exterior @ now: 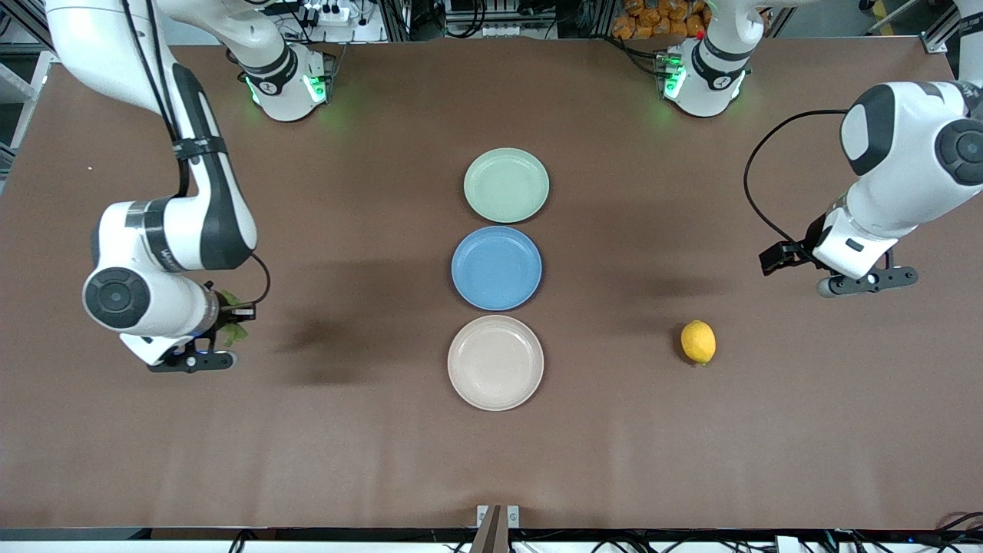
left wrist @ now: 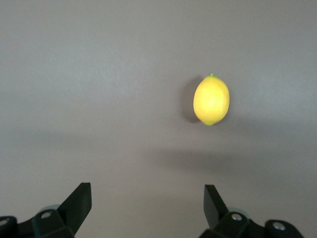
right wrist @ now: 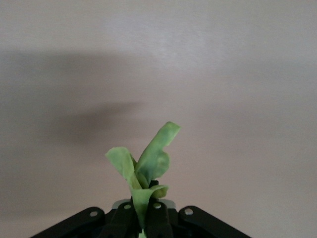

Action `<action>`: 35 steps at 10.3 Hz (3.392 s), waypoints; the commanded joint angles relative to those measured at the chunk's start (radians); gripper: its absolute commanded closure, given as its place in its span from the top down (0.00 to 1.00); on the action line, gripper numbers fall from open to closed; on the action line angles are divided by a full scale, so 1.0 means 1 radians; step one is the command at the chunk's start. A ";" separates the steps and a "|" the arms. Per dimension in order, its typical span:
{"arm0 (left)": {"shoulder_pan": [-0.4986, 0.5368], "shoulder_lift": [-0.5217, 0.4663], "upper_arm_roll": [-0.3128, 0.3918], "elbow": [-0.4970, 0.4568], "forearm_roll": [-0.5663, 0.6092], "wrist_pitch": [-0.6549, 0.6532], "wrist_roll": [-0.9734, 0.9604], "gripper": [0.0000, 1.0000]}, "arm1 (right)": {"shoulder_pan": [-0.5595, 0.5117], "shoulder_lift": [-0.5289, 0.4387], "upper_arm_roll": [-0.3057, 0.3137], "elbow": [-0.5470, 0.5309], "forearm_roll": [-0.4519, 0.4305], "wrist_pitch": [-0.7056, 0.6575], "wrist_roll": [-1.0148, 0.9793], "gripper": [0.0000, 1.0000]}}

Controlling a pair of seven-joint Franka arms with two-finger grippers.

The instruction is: Pick lemon and lettuce from plates

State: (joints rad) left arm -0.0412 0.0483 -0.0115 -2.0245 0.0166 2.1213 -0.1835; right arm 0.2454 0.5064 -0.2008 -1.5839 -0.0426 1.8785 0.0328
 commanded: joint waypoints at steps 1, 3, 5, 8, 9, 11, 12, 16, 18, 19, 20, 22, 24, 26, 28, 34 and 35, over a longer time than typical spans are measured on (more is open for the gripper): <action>0.006 -0.036 -0.008 0.053 0.029 -0.015 0.013 1.00 | -0.079 0.027 0.021 -0.043 -0.011 0.080 -0.060 0.00; 0.004 -0.038 -0.021 0.149 0.028 -0.149 0.068 1.00 | -0.087 0.058 0.023 -0.093 -0.004 0.163 -0.059 0.00; 0.001 -0.054 -0.028 0.203 0.028 -0.210 0.143 1.00 | -0.113 0.098 0.026 -0.097 0.039 0.200 -0.065 0.01; -0.002 -0.071 -0.033 0.297 0.026 -0.312 0.157 1.00 | -0.123 0.132 0.031 -0.097 0.105 0.220 -0.090 0.15; -0.003 -0.065 -0.033 0.344 0.026 -0.380 0.157 1.00 | -0.118 0.135 0.031 -0.097 0.113 0.221 -0.090 0.52; -0.002 -0.073 -0.033 0.371 0.014 -0.403 0.156 1.00 | -0.121 0.121 0.031 -0.087 0.116 0.211 -0.096 1.00; -0.002 -0.068 -0.031 0.407 0.014 -0.446 0.156 1.00 | -0.124 0.106 0.031 -0.068 0.119 0.197 -0.109 1.00; 0.000 -0.061 -0.028 0.472 -0.007 -0.494 0.156 1.00 | -0.136 0.019 0.029 0.025 0.119 -0.019 -0.137 1.00; 0.004 -0.065 -0.028 0.478 -0.004 -0.567 0.147 1.00 | -0.149 -0.051 0.031 0.025 0.116 -0.077 -0.131 1.00; 0.006 -0.071 -0.027 0.478 -0.007 -0.572 0.148 1.00 | -0.167 -0.089 0.040 0.025 0.116 -0.110 -0.129 1.00; 0.006 -0.071 -0.027 0.478 -0.009 -0.572 0.154 1.00 | -0.210 -0.133 0.082 0.025 0.115 -0.171 -0.128 1.00; 0.001 -0.065 -0.031 0.478 -0.010 -0.570 0.157 1.00 | -0.268 -0.204 0.144 0.038 0.101 -0.254 -0.126 1.00; -0.005 -0.062 -0.031 0.478 -0.007 -0.570 0.157 1.00 | -0.273 -0.230 0.143 0.131 0.101 -0.419 -0.091 1.00; -0.006 -0.062 -0.033 0.478 -0.007 -0.570 0.159 1.00 | -0.271 -0.264 0.141 0.214 0.101 -0.548 -0.067 1.00; -0.011 -0.062 -0.036 0.478 -0.007 -0.570 0.151 1.00 | -0.271 -0.333 0.143 0.211 0.101 -0.597 -0.068 1.00; -0.006 -0.062 -0.042 0.478 -0.007 -0.570 0.147 1.00 | -0.244 -0.382 0.141 0.203 0.096 -0.567 -0.068 1.00; -0.006 -0.062 -0.042 0.478 -0.006 -0.570 0.147 1.00 | -0.244 -0.382 0.143 0.205 0.084 -0.564 -0.076 1.00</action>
State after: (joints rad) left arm -0.0512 -0.0180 -0.0504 -1.5656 0.0171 1.5703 -0.0399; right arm -0.0004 0.1321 -0.0625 -1.3706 0.0566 1.3023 -0.0493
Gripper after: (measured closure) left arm 0.000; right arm 0.000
